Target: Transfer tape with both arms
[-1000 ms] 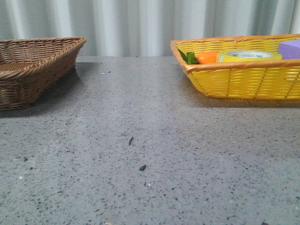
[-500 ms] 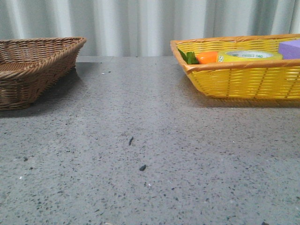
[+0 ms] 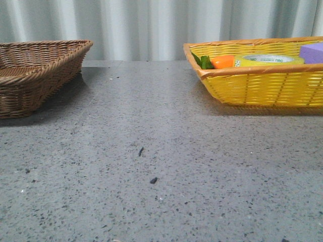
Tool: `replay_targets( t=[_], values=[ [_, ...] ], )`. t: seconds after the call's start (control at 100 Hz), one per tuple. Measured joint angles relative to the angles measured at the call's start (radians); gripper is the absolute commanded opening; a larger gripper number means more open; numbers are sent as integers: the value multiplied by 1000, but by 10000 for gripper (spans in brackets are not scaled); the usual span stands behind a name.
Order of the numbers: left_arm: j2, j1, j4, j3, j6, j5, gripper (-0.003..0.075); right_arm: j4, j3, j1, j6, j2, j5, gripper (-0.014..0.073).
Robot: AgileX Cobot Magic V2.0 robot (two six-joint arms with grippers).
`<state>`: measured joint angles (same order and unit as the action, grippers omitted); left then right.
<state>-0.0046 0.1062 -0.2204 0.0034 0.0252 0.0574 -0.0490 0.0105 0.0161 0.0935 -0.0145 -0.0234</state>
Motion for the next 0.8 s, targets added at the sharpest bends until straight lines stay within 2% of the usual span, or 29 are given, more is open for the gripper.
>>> replay_targets(
  t=[0.13, 0.36, 0.48, 0.55, 0.61, 0.71, 0.76, 0.8],
  values=[
    [0, 0, -15, 0, 2, -41, -20, 191, 0, 0, 0, 0, -4, -62],
    [0, 0, -27, 0, 2, -57, -20, 303, 0, 0, 0, 0, -38, -62],
    [0, 0, -113, 0, 26, -85, -20, 473, 0, 0, 0, 0, -66, -62],
    [0, 0, -148, -14, 35, -84, -20, 523, -9, 0, 0, 0, -52, -62],
    [0, 0, -143, -50, 32, -57, -20, 512, -52, 0, 0, 0, 15, -61],
    [8, 0, -92, -152, 20, 46, -15, 423, -173, 0, -2, 24, 136, -61],
    [36, 0, -73, -211, 18, 100, 17, 366, -241, 0, -4, 64, 192, -60],
    [76, 0, -64, -260, 16, 147, 79, 334, -299, 0, -4, 103, 241, -53]
  ],
)
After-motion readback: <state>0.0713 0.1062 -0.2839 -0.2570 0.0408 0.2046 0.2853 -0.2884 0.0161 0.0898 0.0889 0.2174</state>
